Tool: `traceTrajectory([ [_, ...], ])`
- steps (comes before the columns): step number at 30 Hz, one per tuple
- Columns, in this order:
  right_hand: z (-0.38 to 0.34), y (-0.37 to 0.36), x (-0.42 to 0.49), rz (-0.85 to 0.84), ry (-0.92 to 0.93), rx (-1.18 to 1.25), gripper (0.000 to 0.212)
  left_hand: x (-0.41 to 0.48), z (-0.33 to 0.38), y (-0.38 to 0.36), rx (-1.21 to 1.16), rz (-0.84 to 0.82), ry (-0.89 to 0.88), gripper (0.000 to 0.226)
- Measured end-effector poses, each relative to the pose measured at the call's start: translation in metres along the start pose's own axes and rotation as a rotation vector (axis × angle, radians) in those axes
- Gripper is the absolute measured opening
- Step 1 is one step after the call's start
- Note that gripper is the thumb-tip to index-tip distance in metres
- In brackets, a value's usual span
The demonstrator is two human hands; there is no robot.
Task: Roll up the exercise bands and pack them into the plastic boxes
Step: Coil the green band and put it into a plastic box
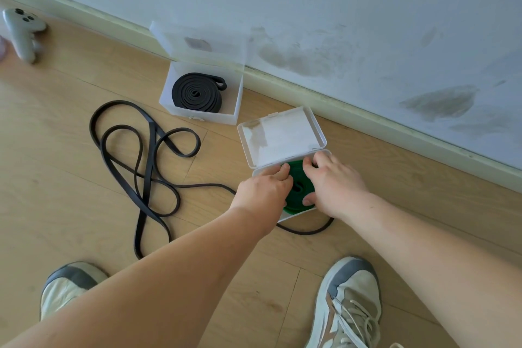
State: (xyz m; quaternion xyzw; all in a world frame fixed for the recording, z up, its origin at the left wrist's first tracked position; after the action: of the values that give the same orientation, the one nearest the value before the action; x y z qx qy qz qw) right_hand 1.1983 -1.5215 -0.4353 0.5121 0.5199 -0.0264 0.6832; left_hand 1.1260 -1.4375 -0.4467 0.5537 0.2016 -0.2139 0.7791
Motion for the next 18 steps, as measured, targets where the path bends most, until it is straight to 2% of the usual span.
traceTrajectory([
  [4, 0.001, -0.002, -0.001, -0.02, -0.001, 0.053, 0.092, 0.006, 0.003, -0.005, 0.043, -0.068, 0.013, 0.066],
  [7, 0.003, -0.002, -0.001, -0.01, -0.011, 0.086, 0.091, 0.001, 0.004, -0.003, 0.005, -0.069, -0.004, 0.067],
  [9, 0.006, 0.001, -0.004, 0.021, -0.021, 0.126, 0.092, -0.012, 0.005, 0.001, -0.047, 0.014, -0.063, 0.059],
  [12, 0.005, 0.012, -0.016, 0.174, -0.033, 0.125, 0.085, -0.034, 0.006, 0.018, -0.049, 0.251, -0.104, 0.038],
  [13, 0.004, 0.015, -0.021, 0.233, -0.029, 0.113, 0.079, -0.038, 0.004, 0.021, -0.044, 0.286, -0.084, 0.045],
  [16, 0.009, 0.015, -0.028, 0.328, -0.007, 0.187, 0.066, -0.037, 0.0, 0.011, -0.029, 0.121, -0.014, 0.081],
  [18, 0.027, 0.014, -0.03, 0.401, -0.039, 0.323, 0.058, -0.035, 0.001, 0.013, 0.006, 0.1, -0.03, 0.086],
])
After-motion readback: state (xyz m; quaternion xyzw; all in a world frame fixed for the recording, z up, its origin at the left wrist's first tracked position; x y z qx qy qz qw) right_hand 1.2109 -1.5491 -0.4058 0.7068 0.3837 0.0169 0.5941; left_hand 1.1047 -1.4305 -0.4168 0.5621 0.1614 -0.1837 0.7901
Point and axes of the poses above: each hand's wrist, its own x-axis towards the middle knuckle, its own y-axis out of the back of the hand, z = x × y, the point moved 9 cm from there along x, towards the middle knuckle, and after that the axes turned 9 degrees about -z, right-handed, at the moved point
